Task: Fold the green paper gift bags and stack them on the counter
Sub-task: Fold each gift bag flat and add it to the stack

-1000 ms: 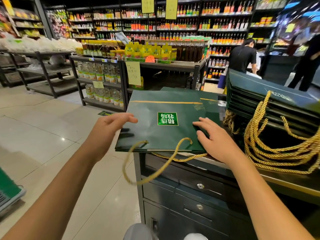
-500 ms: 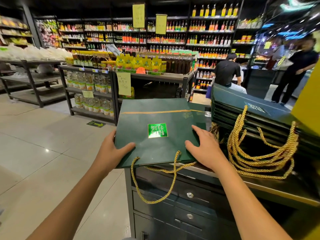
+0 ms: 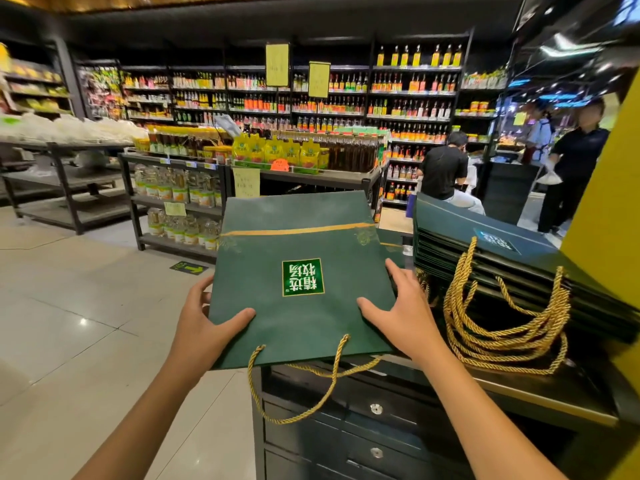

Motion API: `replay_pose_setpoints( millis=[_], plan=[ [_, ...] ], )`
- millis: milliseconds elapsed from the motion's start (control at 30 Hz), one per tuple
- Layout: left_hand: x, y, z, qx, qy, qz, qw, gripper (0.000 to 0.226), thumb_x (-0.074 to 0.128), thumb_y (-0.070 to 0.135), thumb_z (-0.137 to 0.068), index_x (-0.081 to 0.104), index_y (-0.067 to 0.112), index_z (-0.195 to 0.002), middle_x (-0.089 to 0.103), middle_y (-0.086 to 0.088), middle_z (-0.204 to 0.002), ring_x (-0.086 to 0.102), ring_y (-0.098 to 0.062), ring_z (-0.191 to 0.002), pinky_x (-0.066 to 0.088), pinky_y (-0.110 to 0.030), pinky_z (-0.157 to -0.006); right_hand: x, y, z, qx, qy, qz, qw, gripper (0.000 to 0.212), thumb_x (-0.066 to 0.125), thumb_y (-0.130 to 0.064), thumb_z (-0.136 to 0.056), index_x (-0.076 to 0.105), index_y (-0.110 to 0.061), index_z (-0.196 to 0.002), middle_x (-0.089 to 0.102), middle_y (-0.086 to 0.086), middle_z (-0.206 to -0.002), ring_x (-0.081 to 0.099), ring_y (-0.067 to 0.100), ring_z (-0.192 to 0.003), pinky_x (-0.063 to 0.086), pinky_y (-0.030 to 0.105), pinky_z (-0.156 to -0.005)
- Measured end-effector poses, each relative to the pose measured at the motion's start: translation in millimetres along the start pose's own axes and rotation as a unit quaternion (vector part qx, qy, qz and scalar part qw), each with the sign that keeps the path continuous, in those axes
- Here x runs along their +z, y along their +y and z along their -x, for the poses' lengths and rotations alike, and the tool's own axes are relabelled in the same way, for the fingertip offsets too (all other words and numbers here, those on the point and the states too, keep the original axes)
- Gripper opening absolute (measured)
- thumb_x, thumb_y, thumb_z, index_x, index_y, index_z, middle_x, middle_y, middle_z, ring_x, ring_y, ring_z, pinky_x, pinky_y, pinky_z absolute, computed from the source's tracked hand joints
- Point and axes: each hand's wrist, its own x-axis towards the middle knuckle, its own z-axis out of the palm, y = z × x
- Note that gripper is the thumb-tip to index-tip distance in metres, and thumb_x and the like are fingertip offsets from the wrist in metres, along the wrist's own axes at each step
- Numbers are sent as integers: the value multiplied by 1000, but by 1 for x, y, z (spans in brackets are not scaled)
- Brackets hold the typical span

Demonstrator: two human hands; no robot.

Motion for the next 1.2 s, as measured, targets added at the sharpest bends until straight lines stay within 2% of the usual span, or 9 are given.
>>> replay_pose_setpoints(
  millis=[133,233,400,500,700,867,1000,1067,1200],
  plan=[
    [-22,21,-6,4,12,-15,1000,76,86,20,-79,44,28,-142,59,8,-111,66,-17,-99,56,-31,-72,-1,-27,0,9,24,-61,998,79,77,-29,-87,38,-18,-154,43,-7,-127,44,4,-113,36,21,-98],
    [-42,40,-14,0,14,-28,1000,73,85,22,-81,47,26,-143,61,3,-115,66,-20,-100,56,-32,-73,-8,-52,-7,-14,7,-88,996,48,75,-27,-86,52,-37,-128,54,-6,-122,56,6,-101,49,28,-96],
    [-69,85,-37,-33,-20,-28,999,74,85,24,-79,50,18,-144,63,-2,-123,65,-17,-99,53,-28,-73,-27,-89,-28,9,-35,-150,988,30,74,-18,-86,62,-24,-113,71,-10,-102,69,5,-87,55,15,-63],
    [-76,113,-49,-50,-36,-7,998,73,83,23,-81,49,18,-145,64,-6,-125,67,-25,-103,57,-35,-77,-44,-108,-39,19,-34,-153,987,30,74,-16,-86,63,-17,-114,73,0,-107,72,16,-90,61,30,-73],
    [-50,162,-67,-36,-58,7,998,64,81,23,-84,53,18,-142,65,-3,-113,70,-26,-95,58,-37,-73,-99,-124,-49,23,-11,-118,993,20,71,-14,-89,66,-15,-108,73,-2,-96,72,17,-83,61,37,-77],
    [9,191,-79,-2,-95,9,995,49,77,18,-88,55,15,-132,64,3,-98,68,-16,-77,53,-26,-62,-153,-105,-51,46,22,-61,997,10,72,-20,-93,66,-17,-100,64,-11,-85,61,3,-72,47,9,-50],
    [72,208,-86,2,-138,8,990,52,77,18,-88,53,11,-134,62,-9,-116,65,-25,-83,51,-31,-62,-193,-77,-50,108,61,0,992,39,77,-35,-88,67,-3,-108,72,15,-102,69,28,-93,48,33,-71],
    [103,213,-87,-5,-163,17,987,58,78,17,-87,52,7,-139,62,-10,-120,66,-23,-85,53,-33,-66,-213,-65,-46,135,68,40,988,29,76,-36,-89,65,-9,-96,72,13,-104,69,24,-90,49,33,-72],
    [160,212,-80,-19,-212,29,977,59,73,9,-90,49,-1,-143,64,0,-92,65,-20,-82,54,-33,-75,-239,-36,-37,166,67,137,974,26,74,-31,-93,59,-12,-102,65,3,-103,61,23,-93,49,32,-81]
  ],
)
